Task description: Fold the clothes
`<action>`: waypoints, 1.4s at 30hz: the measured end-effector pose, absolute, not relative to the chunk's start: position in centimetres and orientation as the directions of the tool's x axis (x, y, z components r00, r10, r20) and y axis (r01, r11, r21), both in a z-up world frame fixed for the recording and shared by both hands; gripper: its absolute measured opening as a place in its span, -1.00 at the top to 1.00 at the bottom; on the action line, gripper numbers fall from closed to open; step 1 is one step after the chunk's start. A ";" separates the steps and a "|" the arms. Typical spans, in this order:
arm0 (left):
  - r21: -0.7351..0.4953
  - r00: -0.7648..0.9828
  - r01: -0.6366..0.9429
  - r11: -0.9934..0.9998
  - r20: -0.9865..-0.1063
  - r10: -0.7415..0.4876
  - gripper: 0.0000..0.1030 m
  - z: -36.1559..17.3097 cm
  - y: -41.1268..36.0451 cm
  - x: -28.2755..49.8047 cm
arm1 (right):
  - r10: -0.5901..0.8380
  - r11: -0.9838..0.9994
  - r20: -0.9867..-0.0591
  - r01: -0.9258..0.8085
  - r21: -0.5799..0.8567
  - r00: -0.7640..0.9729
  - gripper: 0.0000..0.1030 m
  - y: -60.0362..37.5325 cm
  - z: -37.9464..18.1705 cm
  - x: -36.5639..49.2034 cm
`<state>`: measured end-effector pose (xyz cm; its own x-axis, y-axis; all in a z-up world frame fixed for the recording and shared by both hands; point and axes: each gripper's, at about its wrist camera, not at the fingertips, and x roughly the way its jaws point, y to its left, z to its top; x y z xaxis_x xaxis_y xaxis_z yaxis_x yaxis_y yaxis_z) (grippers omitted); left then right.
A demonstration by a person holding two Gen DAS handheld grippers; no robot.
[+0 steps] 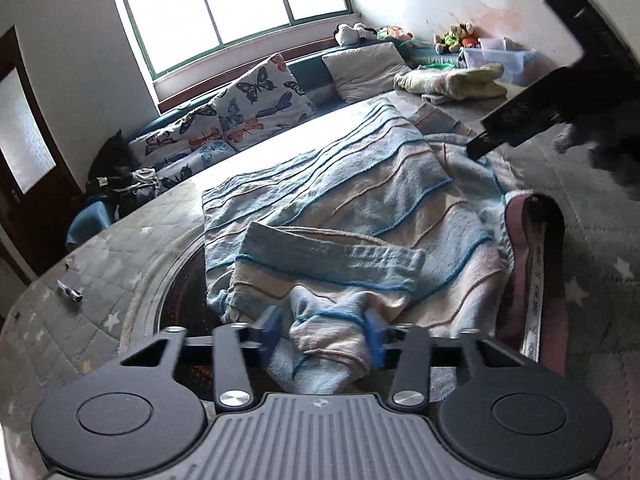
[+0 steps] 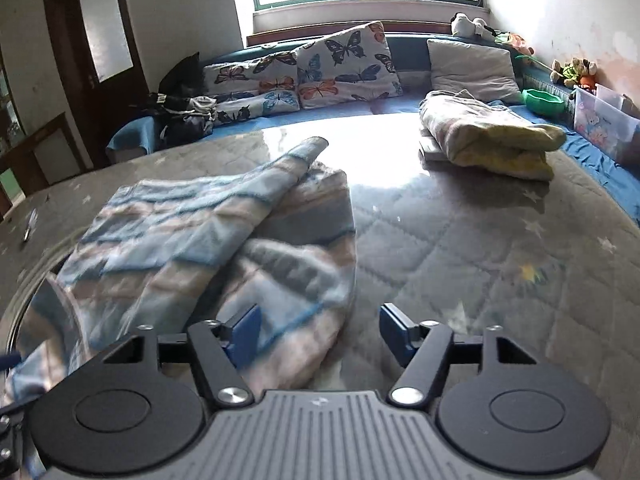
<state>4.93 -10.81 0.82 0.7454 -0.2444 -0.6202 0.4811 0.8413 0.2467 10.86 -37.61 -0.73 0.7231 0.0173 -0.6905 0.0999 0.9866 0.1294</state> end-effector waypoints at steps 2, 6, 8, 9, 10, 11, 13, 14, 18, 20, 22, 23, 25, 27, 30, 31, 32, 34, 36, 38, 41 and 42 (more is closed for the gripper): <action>0.221 0.744 0.469 0.855 -0.620 -0.247 0.47 1.0 -10.3 5.2 | 0.017 0.985 -0.690 0.107 0.136 0.723 -0.16 -37.9 -0.8 11.8; 0.172 0.741 0.446 0.878 -0.621 -0.255 0.53 1.3 -9.3 5.7 | 0.016 0.981 -0.694 0.123 0.151 0.720 0.01 -38.5 -1.2 13.7; 0.161 0.736 0.454 0.877 -0.622 -0.266 0.52 1.4 -9.2 5.6 | 0.008 0.980 -0.695 0.133 0.149 0.719 0.06 -38.7 -1.5 14.3; 0.160 0.735 0.459 0.874 -0.621 -0.273 0.47 1.5 -9.2 5.5 | 0.007 0.980 -0.693 0.133 0.148 0.721 0.14 -38.8 -1.6 14.5; 0.161 0.735 0.465 0.871 -0.618 -0.278 0.47 1.5 -9.2 5.2 | 0.007 0.980 -0.692 0.133 0.149 0.722 0.23 -38.8 -1.6 14.7; 0.164 0.737 0.471 0.867 -0.614 -0.284 0.46 1.6 -9.2 5.0 | 0.008 0.979 -0.692 0.134 0.151 0.722 0.28 -38.9 -1.6 14.9; 0.171 0.739 0.483 0.859 -0.605 -0.296 0.13 1.9 -9.3 4.4 | 0.014 0.978 -0.690 0.133 0.160 0.724 0.53 -39.0 -1.6 15.1; 0.176 0.741 0.491 0.853 -0.599 -0.303 0.06 2.0 -9.4 4.1 | 0.019 0.977 -0.688 0.132 0.166 0.725 0.61 -39.1 -1.6 15.1; 0.212 0.744 0.527 0.823 -0.583 -0.326 -0.11 2.1 -9.9 3.4 | 0.014 0.974 -0.684 0.143 0.173 0.729 0.88 -39.6 -1.6 15.0; 0.230 0.741 0.537 0.812 -0.589 -0.323 -0.10 1.7 -10.4 3.7 | 0.013 0.971 -0.680 0.152 0.182 0.733 0.92 -39.9 -1.5 14.7; 0.235 0.732 0.539 0.809 -0.606 -0.311 0.20 1.0 -10.6 4.3 | 0.010 0.971 -0.676 0.153 0.181 0.737 0.95 -40.0 -1.3 14.4; 0.239 0.731 0.531 0.813 -0.615 -0.296 0.38 0.7 -10.6 4.6 | 0.009 0.972 -0.673 0.152 0.180 0.740 0.95 -40.0 -1.2 14.1; 0.217 0.733 0.507 0.834 -0.617 -0.286 0.61 0.8 -10.0 4.9 | 0.004 0.973 -0.666 0.151 0.175 0.746 0.96 -40.0 -0.8 13.5; 0.185 0.738 0.480 0.858 -0.614 -0.280 0.72 1.2 -9.0 5.1 | -0.004 0.975 -0.660 0.150 0.165 0.751 0.96 -40.0 -0.3 12.7; 0.133 0.751 0.414 0.900 -0.608 -0.256 0.75 2.1 -6.7 5.3 | -0.016 0.978 -0.656 0.147 0.146 0.754 0.96 -40.0 0.3 11.4; 0.116 0.756 0.392 0.913 -0.606 -0.248 0.76 2.4 -5.9 5.3 | -0.018 0.979 -0.655 0.146 0.140 0.755 0.96 -39.9 0.5 10.7; 0.100 0.759 0.371 0.923 -0.605 -0.239 0.76 2.7 -5.0 5.2 | -0.018 0.980 -0.654 0.143 0.138 0.756 0.96 -39.8 0.8 10.1; 0.068 0.764 0.328 0.942 -0.605 -0.223 0.77 3.3 -3.3 5.1 | -0.016 0.982 -0.651 0.133 0.131 0.759 0.96 -39.6 1.2 8.5; 0.029 0.765 0.290 0.956 -0.608 -0.214 0.77 3.8 -1.6 4.6 | -0.014 0.985 -0.647 0.122 0.123 0.762 0.97 -39.3 1.6 6.7; -0.010 0.763 0.256 0.967 -0.612 -0.208 0.78 4.2 0.0 4.0 | -0.016 0.987 -0.644 0.117 0.114 0.765 0.99 -39.0 1.8 4.7; -0.047 0.761 0.222 0.974 -0.616 -0.203 0.79 4.5 2.0 2.9 | -0.026 0.987 -0.641 0.122 0.105 0.767 1.00 -38.9 2.0 1.9; -0.054 0.759 0.217 0.975 -0.619 -0.204 0.79 4.5 2.5 2.5 | -0.028 0.986 -0.640 0.125 0.106 0.768 1.00 -38.9 2.1 0.9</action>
<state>2.47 2.53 4.54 0.7588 -0.2036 -0.6187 0.2174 0.9746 -0.0540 0.92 -38.89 2.05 0.7675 -0.0280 -0.6404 0.1247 0.9865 0.1062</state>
